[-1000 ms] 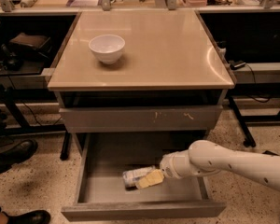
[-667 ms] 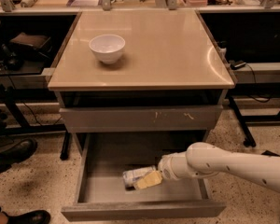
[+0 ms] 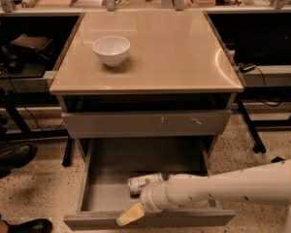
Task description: Pick blue plastic bottle from middle drawer and place on counter
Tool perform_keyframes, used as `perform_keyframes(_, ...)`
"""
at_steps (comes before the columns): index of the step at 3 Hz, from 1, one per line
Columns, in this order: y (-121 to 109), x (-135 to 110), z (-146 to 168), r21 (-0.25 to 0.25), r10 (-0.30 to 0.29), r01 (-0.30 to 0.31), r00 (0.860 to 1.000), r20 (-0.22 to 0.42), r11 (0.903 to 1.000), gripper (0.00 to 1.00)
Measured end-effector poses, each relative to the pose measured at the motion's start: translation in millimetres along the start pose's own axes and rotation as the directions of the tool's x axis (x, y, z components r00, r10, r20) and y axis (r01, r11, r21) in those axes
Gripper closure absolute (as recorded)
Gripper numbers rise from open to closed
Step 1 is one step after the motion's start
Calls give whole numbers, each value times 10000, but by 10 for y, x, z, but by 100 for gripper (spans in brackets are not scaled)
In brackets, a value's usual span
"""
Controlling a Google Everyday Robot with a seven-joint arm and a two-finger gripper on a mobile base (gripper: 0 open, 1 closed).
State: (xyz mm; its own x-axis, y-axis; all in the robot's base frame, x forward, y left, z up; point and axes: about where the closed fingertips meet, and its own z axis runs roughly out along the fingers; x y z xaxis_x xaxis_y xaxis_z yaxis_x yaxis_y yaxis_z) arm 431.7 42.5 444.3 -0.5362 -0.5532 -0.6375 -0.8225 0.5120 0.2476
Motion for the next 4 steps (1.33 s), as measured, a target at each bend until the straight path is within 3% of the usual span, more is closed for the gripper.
perform_keyframes(1, -53, -83, 42, 407, -112, 98, 9993, 351, 9991, 0)
perform_keyframes(2, -55, -84, 41, 409, -110, 96, 9993, 356, 9991, 0)
perform_keyframes(3, -208, -163, 90, 62, -89, 85, 9981, 610, 9999, 0)
perform_keyframes(4, -374, -140, 315, -1038, 65, 50, 9938, 1106, 9946, 0)
